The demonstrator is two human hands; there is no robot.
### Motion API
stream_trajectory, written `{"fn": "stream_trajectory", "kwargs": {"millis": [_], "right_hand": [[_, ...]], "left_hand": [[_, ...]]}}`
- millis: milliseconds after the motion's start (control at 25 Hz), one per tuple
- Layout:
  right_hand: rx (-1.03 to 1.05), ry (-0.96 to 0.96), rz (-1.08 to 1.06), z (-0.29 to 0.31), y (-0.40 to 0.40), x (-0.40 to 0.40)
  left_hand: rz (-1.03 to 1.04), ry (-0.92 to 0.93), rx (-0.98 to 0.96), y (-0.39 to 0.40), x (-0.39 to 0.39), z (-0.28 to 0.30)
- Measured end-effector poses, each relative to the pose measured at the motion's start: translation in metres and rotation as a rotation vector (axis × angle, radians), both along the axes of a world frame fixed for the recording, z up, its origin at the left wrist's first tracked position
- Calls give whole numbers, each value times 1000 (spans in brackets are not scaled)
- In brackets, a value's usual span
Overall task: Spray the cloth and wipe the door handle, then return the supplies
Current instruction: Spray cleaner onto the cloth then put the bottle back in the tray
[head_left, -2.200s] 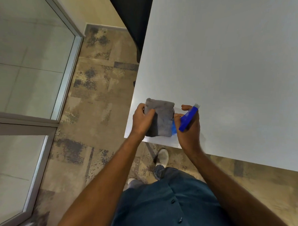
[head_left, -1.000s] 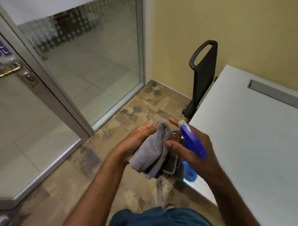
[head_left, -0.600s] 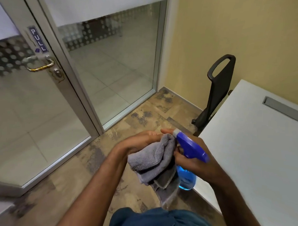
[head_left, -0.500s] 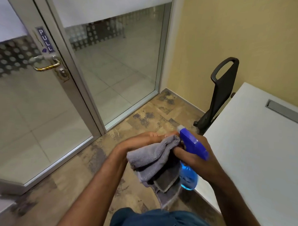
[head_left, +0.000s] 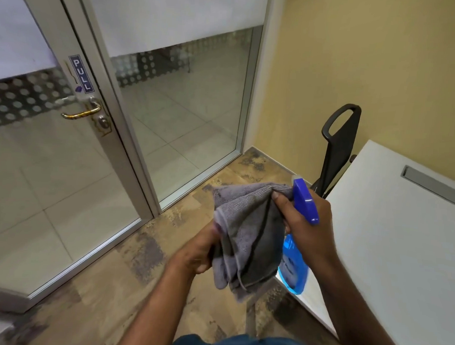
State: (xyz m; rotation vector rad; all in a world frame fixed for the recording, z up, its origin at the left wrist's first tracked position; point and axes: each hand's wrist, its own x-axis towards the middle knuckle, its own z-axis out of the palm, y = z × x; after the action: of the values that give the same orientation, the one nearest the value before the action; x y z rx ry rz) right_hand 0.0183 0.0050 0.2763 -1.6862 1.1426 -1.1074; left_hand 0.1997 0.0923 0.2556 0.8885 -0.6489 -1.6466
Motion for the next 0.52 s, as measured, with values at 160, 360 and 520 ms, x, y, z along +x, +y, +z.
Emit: {"fn": "stream_trajectory", "kwargs": {"millis": [160,360,520], "right_hand": [[21,3,-12,3,5,10],[77,-6,19,1,16,17],[111,-70,46,7,38,20]], "left_hand": [[212,-260,-78,-1,-3,-2],[364,29,74,6,5,-2],[472,91,132,10,20,-5]]}}
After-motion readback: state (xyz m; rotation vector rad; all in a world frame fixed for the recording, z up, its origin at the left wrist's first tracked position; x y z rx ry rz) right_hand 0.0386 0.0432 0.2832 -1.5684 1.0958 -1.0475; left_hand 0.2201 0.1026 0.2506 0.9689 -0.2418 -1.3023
